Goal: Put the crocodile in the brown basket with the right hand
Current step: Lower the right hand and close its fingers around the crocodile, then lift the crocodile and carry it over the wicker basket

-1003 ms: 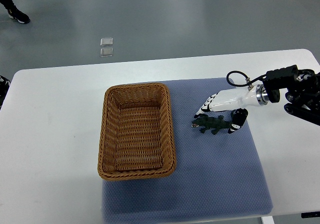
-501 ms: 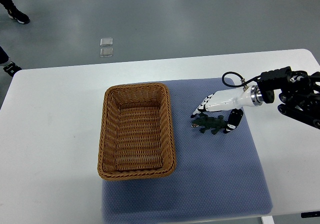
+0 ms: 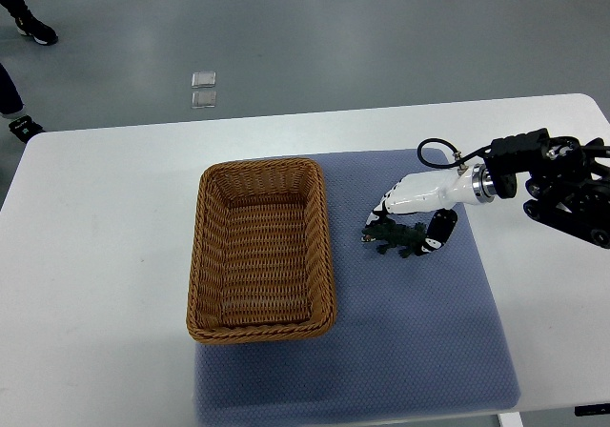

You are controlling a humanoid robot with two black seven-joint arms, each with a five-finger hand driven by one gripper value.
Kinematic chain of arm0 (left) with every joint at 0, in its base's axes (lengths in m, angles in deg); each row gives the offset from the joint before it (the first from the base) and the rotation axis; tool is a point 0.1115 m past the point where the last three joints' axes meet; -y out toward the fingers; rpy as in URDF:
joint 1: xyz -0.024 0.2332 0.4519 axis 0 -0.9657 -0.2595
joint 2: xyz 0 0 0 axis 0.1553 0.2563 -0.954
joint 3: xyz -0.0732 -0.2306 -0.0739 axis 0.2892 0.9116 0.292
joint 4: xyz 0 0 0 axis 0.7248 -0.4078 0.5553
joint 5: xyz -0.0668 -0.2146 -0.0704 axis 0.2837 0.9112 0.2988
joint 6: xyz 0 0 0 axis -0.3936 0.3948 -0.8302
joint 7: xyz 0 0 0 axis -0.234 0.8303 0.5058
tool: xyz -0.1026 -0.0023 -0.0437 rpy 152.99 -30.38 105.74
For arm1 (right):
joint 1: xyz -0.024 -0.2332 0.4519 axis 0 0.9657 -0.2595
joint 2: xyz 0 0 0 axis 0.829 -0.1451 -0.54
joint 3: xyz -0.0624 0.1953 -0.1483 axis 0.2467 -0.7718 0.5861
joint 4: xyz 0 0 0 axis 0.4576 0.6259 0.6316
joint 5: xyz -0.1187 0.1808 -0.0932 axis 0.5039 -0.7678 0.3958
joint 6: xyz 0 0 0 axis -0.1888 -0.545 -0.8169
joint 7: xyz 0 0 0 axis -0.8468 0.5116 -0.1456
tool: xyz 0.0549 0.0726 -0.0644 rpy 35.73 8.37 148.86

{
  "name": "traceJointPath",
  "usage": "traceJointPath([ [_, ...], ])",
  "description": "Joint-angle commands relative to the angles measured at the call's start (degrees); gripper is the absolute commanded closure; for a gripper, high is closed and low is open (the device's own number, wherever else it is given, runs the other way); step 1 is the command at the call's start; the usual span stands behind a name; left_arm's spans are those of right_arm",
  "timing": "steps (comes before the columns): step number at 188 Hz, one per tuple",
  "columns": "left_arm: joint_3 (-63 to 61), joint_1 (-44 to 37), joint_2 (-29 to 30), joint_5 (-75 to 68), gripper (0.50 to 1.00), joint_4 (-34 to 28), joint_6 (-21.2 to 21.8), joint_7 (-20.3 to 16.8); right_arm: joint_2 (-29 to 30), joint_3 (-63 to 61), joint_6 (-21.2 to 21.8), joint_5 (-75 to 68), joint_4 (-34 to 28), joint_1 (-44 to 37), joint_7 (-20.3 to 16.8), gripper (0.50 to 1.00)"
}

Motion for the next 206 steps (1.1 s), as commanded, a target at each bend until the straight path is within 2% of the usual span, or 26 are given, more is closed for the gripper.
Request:
traceJointPath([
  [1,0.0,0.0,0.0,0.0,0.5,0.0,0.0,0.0,0.0,0.0,0.0,0.1,0.0,0.3,0.0,0.848],
  [34,0.0,0.0,0.0,0.0,0.5,0.0,0.0,0.0,-0.1,-0.1,0.0,0.1,0.0,0.3,0.0,0.922],
  [113,0.0,0.0,0.0,0.0,0.5,0.0,0.0,0.0,-0.5,-0.9,-0.1,-0.5,0.0,-0.8,0.0,0.989],
  [206,0.0,0.0,0.0,0.0,0.5,0.0,0.0,0.0,-1.4,-1.1,0.5,-4.6,-0.5,-8.2,0.0,1.0],
])
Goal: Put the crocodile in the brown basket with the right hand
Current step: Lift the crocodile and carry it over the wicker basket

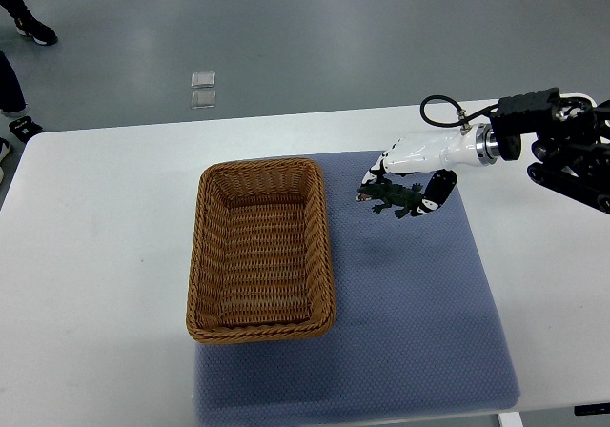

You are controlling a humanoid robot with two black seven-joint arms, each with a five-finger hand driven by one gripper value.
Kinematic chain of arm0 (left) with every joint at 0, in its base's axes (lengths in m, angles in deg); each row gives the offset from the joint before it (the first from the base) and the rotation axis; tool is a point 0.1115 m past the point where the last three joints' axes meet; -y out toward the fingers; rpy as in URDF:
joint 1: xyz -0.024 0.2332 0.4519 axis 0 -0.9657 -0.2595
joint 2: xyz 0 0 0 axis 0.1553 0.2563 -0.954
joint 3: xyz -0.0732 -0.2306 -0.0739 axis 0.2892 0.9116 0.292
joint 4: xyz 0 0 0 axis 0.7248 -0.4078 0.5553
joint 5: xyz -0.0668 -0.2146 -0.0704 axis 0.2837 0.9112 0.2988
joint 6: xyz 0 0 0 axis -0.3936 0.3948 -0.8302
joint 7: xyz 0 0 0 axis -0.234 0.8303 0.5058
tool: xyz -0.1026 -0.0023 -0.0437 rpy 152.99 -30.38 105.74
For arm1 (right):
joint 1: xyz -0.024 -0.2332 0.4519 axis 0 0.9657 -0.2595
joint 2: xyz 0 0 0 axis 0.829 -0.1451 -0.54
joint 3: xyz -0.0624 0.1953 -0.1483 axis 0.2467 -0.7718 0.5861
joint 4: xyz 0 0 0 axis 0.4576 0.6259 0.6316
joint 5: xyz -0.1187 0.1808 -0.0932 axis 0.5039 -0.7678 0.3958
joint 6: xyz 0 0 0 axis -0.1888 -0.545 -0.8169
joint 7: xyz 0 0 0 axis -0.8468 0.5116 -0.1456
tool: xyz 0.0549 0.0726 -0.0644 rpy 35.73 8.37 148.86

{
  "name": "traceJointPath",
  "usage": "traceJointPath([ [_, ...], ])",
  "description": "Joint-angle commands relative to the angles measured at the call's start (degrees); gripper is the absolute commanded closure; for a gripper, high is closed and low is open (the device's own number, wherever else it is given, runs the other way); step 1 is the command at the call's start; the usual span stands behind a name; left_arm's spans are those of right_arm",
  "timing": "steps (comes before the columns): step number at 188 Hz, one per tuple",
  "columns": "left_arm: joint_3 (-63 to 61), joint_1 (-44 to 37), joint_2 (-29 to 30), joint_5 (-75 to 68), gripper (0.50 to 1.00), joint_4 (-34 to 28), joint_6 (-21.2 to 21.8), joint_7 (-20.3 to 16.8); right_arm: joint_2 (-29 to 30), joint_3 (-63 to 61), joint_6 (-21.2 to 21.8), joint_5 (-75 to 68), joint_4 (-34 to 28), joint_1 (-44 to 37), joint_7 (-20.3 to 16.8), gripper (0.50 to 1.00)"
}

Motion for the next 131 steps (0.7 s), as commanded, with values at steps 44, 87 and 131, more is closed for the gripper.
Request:
traceJointPath([
  [44,0.1,-0.1,0.0,0.0,0.5,0.0,0.0,0.0,1.6,-0.1,3.7,-4.6,-2.5,-9.1,0.0,1.0],
  [87,0.0,0.0,0.0,0.0,0.5,0.0,0.0,0.0,9.6,0.4,6.6,-5.4,-3.0,-14.6,0.0,1.0],
  [131,0.0,0.0,0.0,0.0,0.5,0.0,0.0,0.0,20.2,1.2,8.7,-5.2,0.1,-15.8,0.0,1.0],
])
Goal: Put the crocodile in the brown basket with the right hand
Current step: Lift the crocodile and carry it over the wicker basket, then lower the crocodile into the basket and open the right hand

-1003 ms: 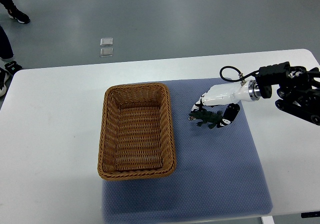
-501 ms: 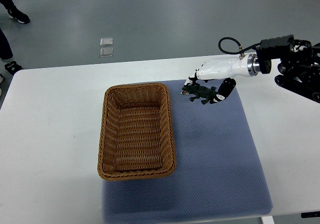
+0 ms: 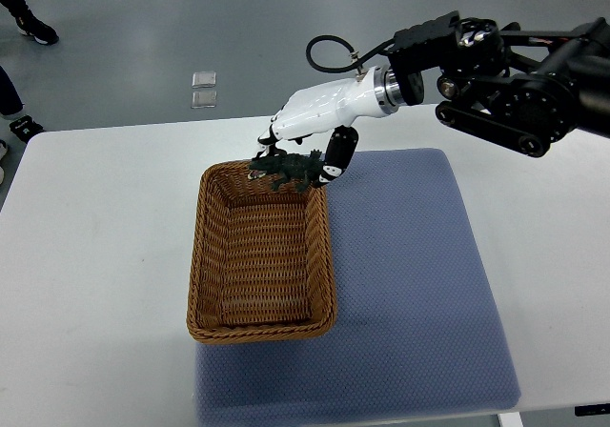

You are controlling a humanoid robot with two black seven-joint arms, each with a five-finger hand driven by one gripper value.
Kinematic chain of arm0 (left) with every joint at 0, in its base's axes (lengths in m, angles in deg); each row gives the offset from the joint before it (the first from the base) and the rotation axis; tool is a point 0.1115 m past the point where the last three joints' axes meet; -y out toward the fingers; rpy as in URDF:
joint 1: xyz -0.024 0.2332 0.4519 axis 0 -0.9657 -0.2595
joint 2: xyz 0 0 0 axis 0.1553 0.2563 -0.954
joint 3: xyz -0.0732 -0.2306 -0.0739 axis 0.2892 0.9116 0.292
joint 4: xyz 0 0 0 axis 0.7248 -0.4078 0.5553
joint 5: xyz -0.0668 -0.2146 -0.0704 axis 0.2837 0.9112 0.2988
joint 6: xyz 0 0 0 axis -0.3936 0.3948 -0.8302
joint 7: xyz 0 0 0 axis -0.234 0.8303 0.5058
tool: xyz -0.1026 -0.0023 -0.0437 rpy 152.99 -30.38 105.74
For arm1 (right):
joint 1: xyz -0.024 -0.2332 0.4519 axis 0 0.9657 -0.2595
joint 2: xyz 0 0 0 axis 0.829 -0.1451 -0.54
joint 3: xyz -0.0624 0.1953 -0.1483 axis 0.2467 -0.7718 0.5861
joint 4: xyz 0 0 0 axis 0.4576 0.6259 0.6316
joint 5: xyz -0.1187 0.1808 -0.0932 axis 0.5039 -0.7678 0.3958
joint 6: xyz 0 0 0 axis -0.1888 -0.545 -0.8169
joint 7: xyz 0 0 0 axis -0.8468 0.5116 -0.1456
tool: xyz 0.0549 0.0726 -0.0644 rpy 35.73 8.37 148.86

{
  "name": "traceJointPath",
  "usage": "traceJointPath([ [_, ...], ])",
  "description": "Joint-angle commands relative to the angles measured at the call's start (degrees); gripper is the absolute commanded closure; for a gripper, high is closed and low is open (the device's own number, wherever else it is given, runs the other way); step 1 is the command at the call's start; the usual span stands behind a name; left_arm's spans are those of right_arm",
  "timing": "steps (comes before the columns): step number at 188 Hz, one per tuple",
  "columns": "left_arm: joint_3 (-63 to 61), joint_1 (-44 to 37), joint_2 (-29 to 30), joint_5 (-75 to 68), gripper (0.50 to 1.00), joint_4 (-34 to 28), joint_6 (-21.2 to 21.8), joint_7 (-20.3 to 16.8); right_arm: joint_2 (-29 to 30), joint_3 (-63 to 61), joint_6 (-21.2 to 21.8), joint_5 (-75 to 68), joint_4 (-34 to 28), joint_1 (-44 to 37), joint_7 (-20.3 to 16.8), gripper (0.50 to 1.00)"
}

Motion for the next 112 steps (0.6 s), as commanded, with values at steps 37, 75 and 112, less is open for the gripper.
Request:
traceJointPath([
  [37,0.0,0.0,0.0,0.0,0.5,0.0,0.0,0.0,9.8,3.3,-0.1,0.2,4.5,1.2,0.0,0.926],
  [75,0.1,0.0,0.0,0.0,0.5,0.0,0.0,0.0,10.5,3.1,-0.2,0.0,4.6,3.4,0.0,0.632],
  [112,0.0,0.0,0.0,0.0,0.5,0.0,0.0,0.0,10.6,2.6,-0.8,-0.4,4.9,5.0,0.0,0.57],
])
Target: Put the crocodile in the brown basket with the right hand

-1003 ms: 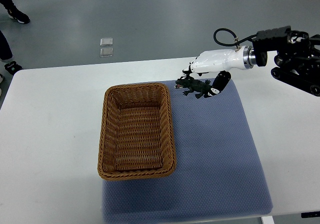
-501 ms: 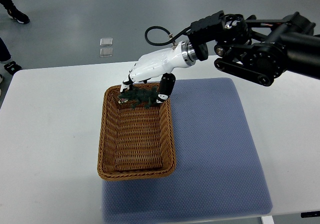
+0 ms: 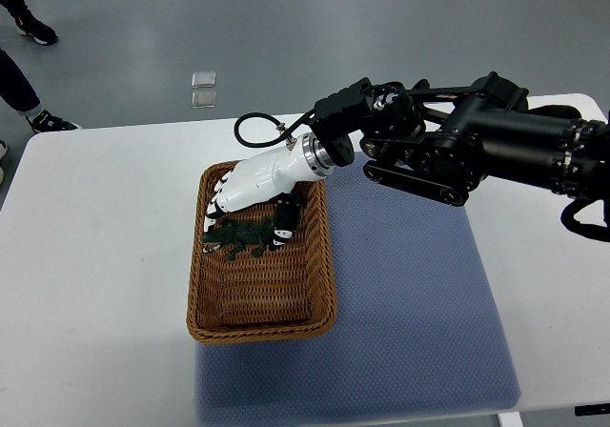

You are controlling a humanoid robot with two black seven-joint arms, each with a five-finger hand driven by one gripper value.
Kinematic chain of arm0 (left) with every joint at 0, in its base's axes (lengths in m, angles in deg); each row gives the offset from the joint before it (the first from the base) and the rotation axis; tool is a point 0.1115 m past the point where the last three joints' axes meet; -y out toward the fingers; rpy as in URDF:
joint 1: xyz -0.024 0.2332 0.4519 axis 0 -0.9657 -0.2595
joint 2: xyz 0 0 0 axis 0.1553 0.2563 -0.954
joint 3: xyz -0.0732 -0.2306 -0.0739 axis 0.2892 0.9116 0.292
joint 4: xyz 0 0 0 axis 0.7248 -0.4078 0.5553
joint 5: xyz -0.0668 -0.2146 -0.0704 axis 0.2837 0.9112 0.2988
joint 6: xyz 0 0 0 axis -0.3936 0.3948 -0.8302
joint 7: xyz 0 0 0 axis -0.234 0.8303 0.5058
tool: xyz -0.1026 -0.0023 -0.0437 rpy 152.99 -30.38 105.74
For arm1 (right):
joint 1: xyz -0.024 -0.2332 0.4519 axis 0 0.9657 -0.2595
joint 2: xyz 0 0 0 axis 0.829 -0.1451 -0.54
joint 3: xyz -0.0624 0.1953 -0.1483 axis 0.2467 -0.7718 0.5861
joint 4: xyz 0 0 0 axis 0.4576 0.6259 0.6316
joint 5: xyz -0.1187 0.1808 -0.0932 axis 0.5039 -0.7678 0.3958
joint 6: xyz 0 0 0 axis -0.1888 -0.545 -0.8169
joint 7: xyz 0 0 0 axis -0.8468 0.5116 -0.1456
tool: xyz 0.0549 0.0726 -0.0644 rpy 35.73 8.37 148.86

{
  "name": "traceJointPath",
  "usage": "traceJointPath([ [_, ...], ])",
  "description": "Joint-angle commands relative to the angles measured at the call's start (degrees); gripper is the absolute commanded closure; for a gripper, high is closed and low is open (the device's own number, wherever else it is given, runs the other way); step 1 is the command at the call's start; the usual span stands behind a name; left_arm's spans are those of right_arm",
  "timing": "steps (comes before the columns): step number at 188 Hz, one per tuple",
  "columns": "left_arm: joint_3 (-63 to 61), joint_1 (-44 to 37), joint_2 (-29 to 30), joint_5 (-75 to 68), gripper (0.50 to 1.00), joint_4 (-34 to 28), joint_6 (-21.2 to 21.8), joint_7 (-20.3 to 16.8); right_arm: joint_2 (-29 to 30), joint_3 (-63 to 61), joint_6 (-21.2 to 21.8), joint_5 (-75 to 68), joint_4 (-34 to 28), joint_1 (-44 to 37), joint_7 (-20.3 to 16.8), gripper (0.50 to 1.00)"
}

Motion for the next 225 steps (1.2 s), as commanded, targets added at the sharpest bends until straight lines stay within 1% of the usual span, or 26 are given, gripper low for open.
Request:
traceJointPath([
  [1,0.0,0.0,0.0,0.0,0.5,0.0,0.0,0.0,-0.1,-0.3,-0.5,-0.1,0.0,0.7,0.0,0.57],
  [28,0.1,0.0,0.0,0.0,0.5,0.0,0.0,0.0,-0.5,-0.5,-3.5,-0.2,0.7,0.8,0.0,0.572],
  [42,0.0,0.0,0.0,0.0,0.5,0.0,0.0,0.0,-0.9,-0.6,-3.6,-2.1,2.0,0.8,0.0,0.572],
  [59,0.0,0.0,0.0,0.0,0.5,0.0,0.0,0.0,-1.5,-1.8,-2.2,-8.3,2.8,0.5,0.0,0.572],
  [67,0.0,0.0,0.0,0.0,0.5,0.0,0.0,0.0,-2.4,-2.6,-1.2,-12.6,3.0,0.4,0.0,0.572],
  [73,0.0,0.0,0.0,0.0,0.5,0.0,0.0,0.0,-3.6,-2.9,0.5,-15.9,3.0,0.4,0.0,0.572],
  [81,0.0,0.0,0.0,0.0,0.5,0.0,0.0,0.0,-5.7,-3.1,3.9,-20.5,3.0,0.4,0.0,0.572],
  [82,0.1,0.0,0.0,0.0,0.5,0.0,0.0,0.0,-6.1,-3.2,4.9,-21.6,3.0,0.4,0.0,0.572],
  [87,0.0,0.0,0.0,0.0,0.5,0.0,0.0,0.0,-7.2,-3.4,6.9,-24.1,3.0,0.5,0.0,0.572],
  [88,0.0,0.0,0.0,0.0,0.5,0.0,0.0,0.0,-7.6,-3.5,7.8,-25.3,3.0,0.6,0.0,0.57],
  [96,0.1,0.0,0.0,0.0,0.5,0.0,0.0,0.0,-9.5,-4.4,10.2,-30.3,3.0,0.9,0.0,0.57],
  [101,0.0,0.0,0.0,0.0,0.5,0.0,0.0,0.0,-10.2,-4.9,10.8,-32.6,3.0,1.1,0.0,0.57],
  [104,0.0,0.0,0.0,0.0,0.5,0.0,0.0,0.0,-10.8,-5.5,11.0,-35.0,3.0,1.3,-1.8,0.57],
  [105,0.0,0.0,0.0,0.0,0.5,0.0,0.0,0.0,-10.8,-5.5,11.0,-35.1,3.0,1.3,-1.8,0.57],
  [106,0.1,0.0,0.0,0.0,0.5,0.0,0.0,0.0,-11.1,-5.9,11.0,-36.1,3.0,1.5,-2.7,0.57],
  [109,0.1,0.0,0.0,0.0,0.5,0.0,0.0,0.0,-11.4,-6.3,11.1,-37.2,3.0,1.8,-3.6,0.57],
  [110,0.0,0.0,0.0,0.0,0.5,0.0,0.0,0.0,-11.8,-6.6,11.2,-38.4,3.0,2.1,-4.6,0.57],
  [122,0.0,0.0,0.0,0.0,0.5,0.0,0.0,0.0,-14.4,-9.3,12.0,-45.1,2.9,5.2,-9.1,0.57],
  [126,0.0,0.0,0.0,0.0,0.5,0.0,0.0,0.0,-14.8,-9.8,12.1,-46.0,3.0,5.7,-9.6,0.57],
  [139,0.0,0.0,0.0,0.0,0.5,0.0,0.0,0.0,-17.6,-13.5,13.0,-52.5,2.8,8.4,-13.1,0.57],
  [168,0.0,0.0,0.0,0.0,0.5,0.0,0.0,0.0,-19.3,-21.3,15.4,-62.6,2.8,15.9,-16.7,0.57],
  [176,0.1,0.0,0.0,0.0,0.5,0.0,0.0,0.0,-19.5,-22.6,15.3,-64.7,2.8,17.6,-17.5,0.57],
  [202,0.1,0.0,0.0,0.0,0.5,0.0,0.0,0.0,-19.5,-26.1,14.5,-73.5,2.9,25.3,-21.8,0.57],
  [216,0.1,0.0,0.0,0.0,0.5,0.0,0.0,0.0,-19.6,-27.5,14.5,-77.6,3.1,28.0,-23.0,0.57],
  [225,0.1,0.0,0.0,0.0,0.5,0.0,0.0,0.0,-19.6,-28.8,14.4,-81.7,3.2,29.6,-24.5,0.57],
])
